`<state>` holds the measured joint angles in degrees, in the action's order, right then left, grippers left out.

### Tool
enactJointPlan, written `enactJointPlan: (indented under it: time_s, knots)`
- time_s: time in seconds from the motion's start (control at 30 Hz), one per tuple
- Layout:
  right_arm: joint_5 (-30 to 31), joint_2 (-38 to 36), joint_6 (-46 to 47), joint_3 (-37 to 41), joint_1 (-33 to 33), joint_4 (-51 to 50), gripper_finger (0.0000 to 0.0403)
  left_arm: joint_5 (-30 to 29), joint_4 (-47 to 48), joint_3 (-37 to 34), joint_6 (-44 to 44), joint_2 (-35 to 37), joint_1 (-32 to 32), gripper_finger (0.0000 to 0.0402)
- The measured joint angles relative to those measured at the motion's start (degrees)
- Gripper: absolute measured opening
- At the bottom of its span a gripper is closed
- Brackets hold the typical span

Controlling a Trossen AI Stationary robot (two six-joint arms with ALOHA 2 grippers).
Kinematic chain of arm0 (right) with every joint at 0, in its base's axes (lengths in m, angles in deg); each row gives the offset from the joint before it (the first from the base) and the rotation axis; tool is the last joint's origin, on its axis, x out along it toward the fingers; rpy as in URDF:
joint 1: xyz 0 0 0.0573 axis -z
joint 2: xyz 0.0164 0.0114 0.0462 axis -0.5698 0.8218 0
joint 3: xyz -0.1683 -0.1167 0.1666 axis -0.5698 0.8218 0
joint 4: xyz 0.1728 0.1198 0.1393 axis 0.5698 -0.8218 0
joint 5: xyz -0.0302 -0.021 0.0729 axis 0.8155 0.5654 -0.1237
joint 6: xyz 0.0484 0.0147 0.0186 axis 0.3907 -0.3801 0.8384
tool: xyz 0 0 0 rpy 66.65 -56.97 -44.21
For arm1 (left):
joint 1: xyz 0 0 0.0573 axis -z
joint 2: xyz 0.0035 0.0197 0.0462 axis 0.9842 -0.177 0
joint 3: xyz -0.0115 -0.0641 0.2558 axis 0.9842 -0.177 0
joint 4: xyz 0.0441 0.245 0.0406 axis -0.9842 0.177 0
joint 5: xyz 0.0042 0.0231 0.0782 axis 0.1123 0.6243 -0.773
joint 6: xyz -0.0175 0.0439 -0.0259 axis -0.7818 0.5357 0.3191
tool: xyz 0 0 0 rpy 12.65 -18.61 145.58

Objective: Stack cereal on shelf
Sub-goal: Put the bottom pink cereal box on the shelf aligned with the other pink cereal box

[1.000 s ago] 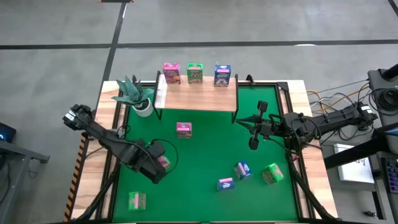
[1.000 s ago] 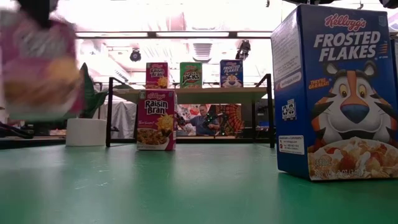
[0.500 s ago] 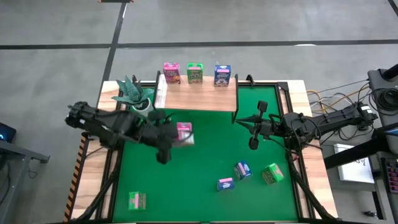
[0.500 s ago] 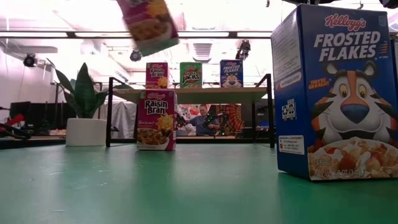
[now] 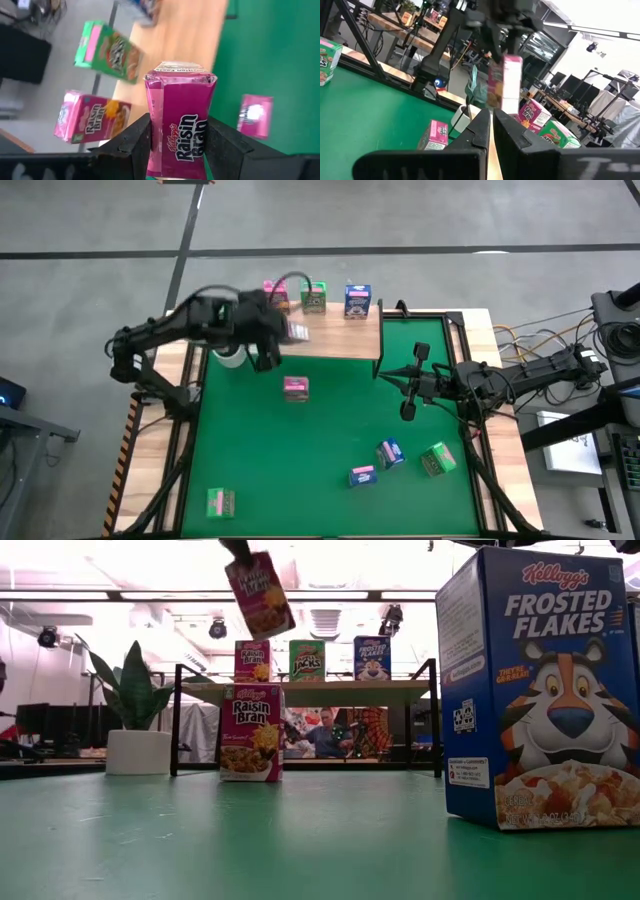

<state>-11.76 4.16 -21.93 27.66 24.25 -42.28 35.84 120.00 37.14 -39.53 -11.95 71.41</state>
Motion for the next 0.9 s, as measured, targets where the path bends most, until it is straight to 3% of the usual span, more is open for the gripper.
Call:
enactJointPlan:
  time_s: [0.2,0.4,0.53,0.9]
  knots:
    - [0.0,0.02,0.07,0.0,0.0,-0.44,0.0013,7.33,-1.6,-2.48,7.56,-0.5,-11.8,0.0143]
    - [0.0,0.02,0.05,-0.02,0.0,-0.59,0.0013,12.21,-1.58,-2.98,13.89,-1.9,-18.77,0.0143]
    - [0.0,0.02,0.09,0.0,0.0,-0.59,0.0013,15.47,-1.56,-3.07,15.69,-2.93,-20.66,0.0143]
    - [0.0,0.04,0.73,0.0,0.0,-0.92,0.0013,15.2,-1.85,-3.03,15.09,-6.25,-22.02,0.0143]
